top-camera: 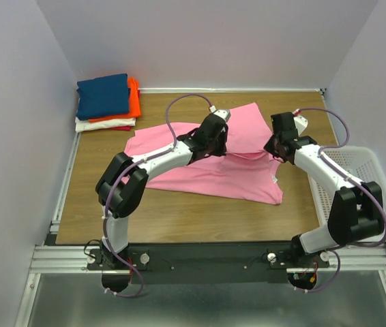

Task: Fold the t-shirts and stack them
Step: Fold the tshirt

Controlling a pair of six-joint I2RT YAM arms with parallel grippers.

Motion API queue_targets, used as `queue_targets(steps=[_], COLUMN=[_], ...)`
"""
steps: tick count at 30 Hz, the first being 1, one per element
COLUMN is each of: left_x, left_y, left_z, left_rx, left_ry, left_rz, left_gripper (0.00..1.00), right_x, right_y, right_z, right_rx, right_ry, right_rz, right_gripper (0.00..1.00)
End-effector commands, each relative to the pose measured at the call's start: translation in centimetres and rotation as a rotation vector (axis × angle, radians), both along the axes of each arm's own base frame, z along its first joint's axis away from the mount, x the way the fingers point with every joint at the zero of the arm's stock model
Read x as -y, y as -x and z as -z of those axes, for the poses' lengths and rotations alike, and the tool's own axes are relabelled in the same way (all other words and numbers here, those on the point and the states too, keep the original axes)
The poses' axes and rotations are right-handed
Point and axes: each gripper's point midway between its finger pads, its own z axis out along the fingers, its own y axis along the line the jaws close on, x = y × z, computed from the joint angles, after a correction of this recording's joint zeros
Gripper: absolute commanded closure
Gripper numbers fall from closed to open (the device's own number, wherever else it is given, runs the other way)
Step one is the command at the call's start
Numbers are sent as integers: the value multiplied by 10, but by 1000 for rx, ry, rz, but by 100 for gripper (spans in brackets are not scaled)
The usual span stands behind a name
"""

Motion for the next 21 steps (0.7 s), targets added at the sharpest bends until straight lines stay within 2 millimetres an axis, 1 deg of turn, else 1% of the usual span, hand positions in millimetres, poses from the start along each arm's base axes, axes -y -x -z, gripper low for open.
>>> queue_targets(steps=[1, 2, 3, 5, 8, 16, 21], left_x=[3, 3, 4, 4, 3, -3, -5], left_y=[-11, -12, -14, -17, -19, -29, -35], left_z=[7, 12, 10, 17, 22, 19, 27], left_rx=[-22, -29, -28, -38, -48, -38, -44], left_ry=[-2, -7, -4, -14, -16, -15, -31], left_rz=[-2, -5, -7, -10, -19, -65, -79], left_gripper=[100, 100, 100, 100, 100, 100, 100], right_x=[10, 11, 12, 15, 18, 23, 23], right_y=[-26, -28, -31, -36, -39, -44, -51], right_z=[-10, -9, -6, -7, -2, 3, 10], right_rx=[49, 49, 42, 50, 41, 38, 25], right_ry=[79, 83, 90, 96, 98, 94, 94], right_rz=[19, 21, 25, 32, 38, 43, 34], right_gripper=[100, 100, 100, 99, 100, 100, 100])
